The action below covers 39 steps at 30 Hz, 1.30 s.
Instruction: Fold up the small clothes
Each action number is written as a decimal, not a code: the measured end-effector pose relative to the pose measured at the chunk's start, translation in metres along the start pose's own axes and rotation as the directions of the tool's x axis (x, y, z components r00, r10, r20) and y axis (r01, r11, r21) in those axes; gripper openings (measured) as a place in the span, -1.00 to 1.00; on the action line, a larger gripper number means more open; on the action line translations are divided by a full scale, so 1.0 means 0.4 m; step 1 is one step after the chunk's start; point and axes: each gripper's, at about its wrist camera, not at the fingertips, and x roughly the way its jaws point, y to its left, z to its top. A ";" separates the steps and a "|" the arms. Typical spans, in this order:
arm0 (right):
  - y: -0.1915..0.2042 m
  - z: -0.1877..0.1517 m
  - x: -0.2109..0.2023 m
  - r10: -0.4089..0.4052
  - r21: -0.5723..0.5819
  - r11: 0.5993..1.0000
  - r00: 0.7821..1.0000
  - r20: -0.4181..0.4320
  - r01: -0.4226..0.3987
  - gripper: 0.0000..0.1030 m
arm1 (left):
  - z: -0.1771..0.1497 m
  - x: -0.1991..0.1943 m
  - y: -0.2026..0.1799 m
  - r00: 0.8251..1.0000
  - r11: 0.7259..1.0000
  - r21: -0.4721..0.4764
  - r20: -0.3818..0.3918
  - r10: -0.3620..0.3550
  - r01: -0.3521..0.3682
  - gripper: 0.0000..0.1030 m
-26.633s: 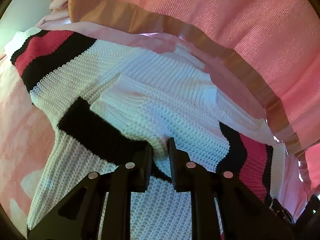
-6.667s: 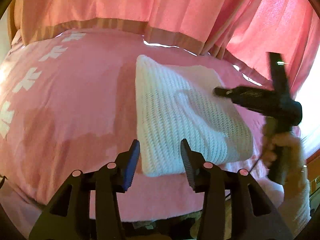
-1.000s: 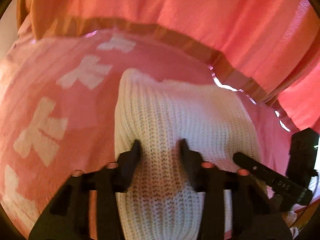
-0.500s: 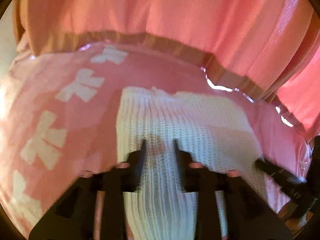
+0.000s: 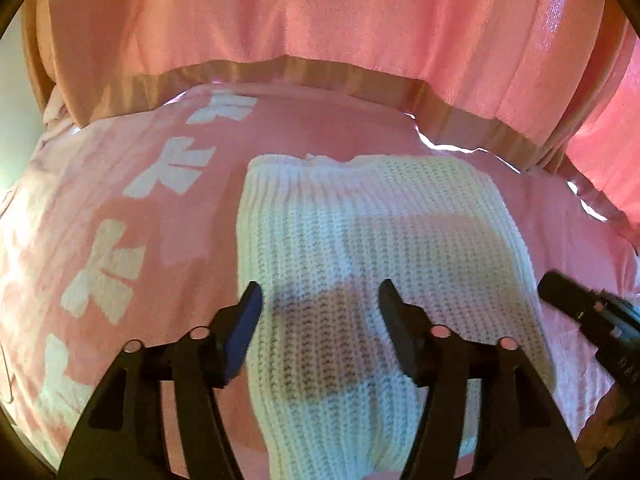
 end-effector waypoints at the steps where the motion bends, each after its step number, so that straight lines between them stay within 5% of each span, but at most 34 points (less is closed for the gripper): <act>1: -0.003 0.003 0.038 -0.032 -0.003 0.999 0.998 -0.053 0.032 -0.95 | -0.004 0.004 0.000 1.000 1.000 0.009 -0.005 0.011 -0.011 0.19; 2: -0.019 -0.013 0.078 -0.046 0.014 0.999 0.993 -0.105 0.047 -0.97 | -0.008 0.011 -0.001 1.000 0.999 0.022 -0.018 0.026 -0.025 0.19; 4: -0.010 -0.006 0.057 -0.029 0.041 0.999 0.996 -0.079 0.032 -0.92 | -0.013 0.007 0.001 0.999 0.999 0.027 -0.014 0.034 -0.034 0.19; 9: 0.074 -0.002 -0.105 -0.069 -0.062 0.995 0.987 0.147 0.079 -0.90 | -0.015 -0.067 0.006 0.995 0.998 0.026 0.082 0.052 -0.054 0.20; 13: 0.079 -0.055 -0.151 -0.127 -0.047 0.989 0.972 0.198 0.139 -0.84 | -0.045 -0.123 -0.003 0.985 0.993 0.044 0.142 0.100 -0.108 0.29; 18: 0.070 -0.094 -0.154 -0.130 -0.003 0.991 0.978 0.162 0.132 -0.79 | -0.095 -0.163 -0.034 0.989 0.996 0.048 0.135 0.066 -0.073 0.40; 26: 0.061 -0.167 -0.158 -0.190 0.062 0.981 0.971 0.143 0.182 -0.06 | -0.189 -0.179 -0.062 0.986 0.993 0.057 0.134 0.097 -0.105 0.47; 39: 0.022 -0.228 -0.152 -0.232 0.119 0.968 0.969 0.081 0.221 0.12 | -0.246 -0.158 -0.091 0.983 0.986 0.087 0.135 0.127 -0.139 0.47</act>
